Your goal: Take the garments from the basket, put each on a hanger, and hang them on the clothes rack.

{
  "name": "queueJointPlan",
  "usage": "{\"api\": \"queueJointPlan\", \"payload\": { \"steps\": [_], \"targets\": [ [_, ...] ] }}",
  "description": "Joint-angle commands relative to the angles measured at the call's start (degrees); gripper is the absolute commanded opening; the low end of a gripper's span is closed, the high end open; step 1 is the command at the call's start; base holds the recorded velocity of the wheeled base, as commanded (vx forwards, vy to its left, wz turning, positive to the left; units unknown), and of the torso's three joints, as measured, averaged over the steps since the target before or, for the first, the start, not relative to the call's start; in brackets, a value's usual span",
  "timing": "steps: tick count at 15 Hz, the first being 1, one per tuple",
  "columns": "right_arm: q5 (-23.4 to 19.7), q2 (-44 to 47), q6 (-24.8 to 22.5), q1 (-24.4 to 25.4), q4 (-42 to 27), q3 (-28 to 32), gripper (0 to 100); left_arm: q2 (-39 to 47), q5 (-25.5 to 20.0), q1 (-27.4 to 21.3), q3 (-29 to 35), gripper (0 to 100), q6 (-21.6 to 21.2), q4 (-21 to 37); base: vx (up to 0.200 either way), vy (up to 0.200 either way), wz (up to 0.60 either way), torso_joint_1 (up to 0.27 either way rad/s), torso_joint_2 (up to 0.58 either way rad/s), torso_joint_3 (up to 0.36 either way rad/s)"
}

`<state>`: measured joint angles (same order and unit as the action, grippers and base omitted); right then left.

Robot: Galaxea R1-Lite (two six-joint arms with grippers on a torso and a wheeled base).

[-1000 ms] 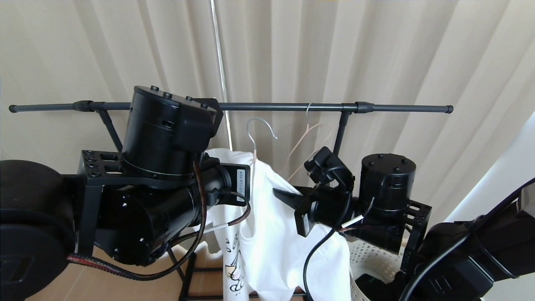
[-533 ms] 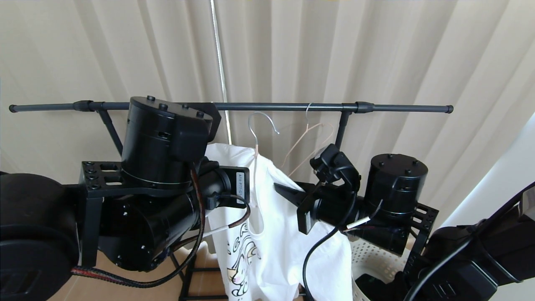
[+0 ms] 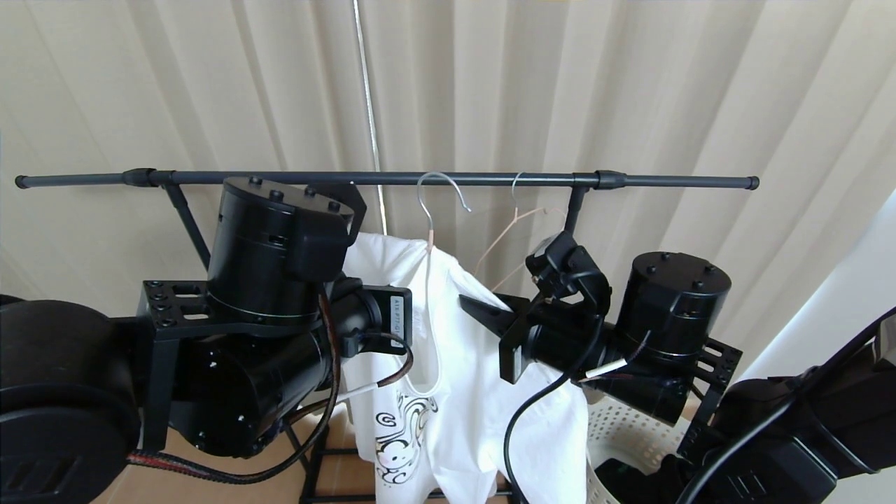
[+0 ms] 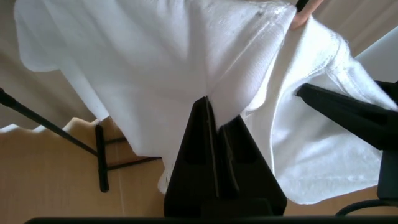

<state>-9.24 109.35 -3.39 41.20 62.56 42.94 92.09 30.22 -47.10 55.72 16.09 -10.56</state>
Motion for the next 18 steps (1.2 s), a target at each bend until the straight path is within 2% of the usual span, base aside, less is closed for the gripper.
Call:
{"api": "queueJointPlan", "payload": {
  "steps": [1, 2, 3, 7, 12, 14, 16, 17, 18],
  "targets": [
    [0.0, -0.1, 0.0, 0.0, 0.0, 0.0, 0, 0.1, 0.0, -0.3, -0.4, 0, -0.1, 0.0, 0.0, 0.0, 0.0, 0.0, 0.0, 0.0],
    [0.0, -0.2, 0.1, 0.0, 0.1, -0.1, 0, 0.1, 0.0, -0.3, -0.4, 0, -0.2, 0.0, 0.0, 0.0, 0.0, 0.0, 0.0, 0.0],
    [0.0, -0.2, 0.1, 0.0, 0.1, -0.2, 0, 0.1, -0.1, -0.3, -0.4, 100, -0.1, 0.0, 0.0, 0.0, 0.0, 0.0, 0.0, 0.0],
    [-0.2, 0.3, -0.1, 0.0, 6.3, -1.9, 0, -0.1, -0.3, -0.4, -3.3, 100, -1.9, -3.6, 0.0, 0.0, 0.0, 0.0, 0.0, 0.0],
    [-0.3, 0.2, 0.0, -0.7, 6.3, -1.5, 0, -4.4, -0.4, -0.2, -5.4, 100, -3.8, -4.0, 0.0, 0.0, 0.0, 0.0, 0.0, 0.0],
    [-0.8, -0.4, -0.1, -2.9, 6.3, -1.5, 0, -8.9, -2.6, 0.5, -7.5, 100, -5.0, -4.0, 0.0, 0.0, 0.0, 0.0, 0.0, 0.0],
    [-6.2, -3.0, -0.3, -6.3, 6.3, -2.4, 0, -13.6, -6.9, 6.5, -10.0, 100, -8.4, -3.9, 0.0, 0.0, 0.0, 0.0, 0.0, 0.0],
    [-8.0, -4.0, -0.3, -7.5, 6.3, -2.8, 0, -14.1, -8.8, 8.4, -10.1, 100, -8.5, -3.9, 0.0, 0.0, 0.0, 0.0, 0.0, 0.0],
    [-11.7, -5.7, -0.3, -9.5, 6.3, -3.6, 0, -14.3, -11.0, 11.7, -10.3, 100, -8.8, -3.9, 0.0, 0.0, 0.0, 0.0, 0.0, 0.0]
  ]
}}
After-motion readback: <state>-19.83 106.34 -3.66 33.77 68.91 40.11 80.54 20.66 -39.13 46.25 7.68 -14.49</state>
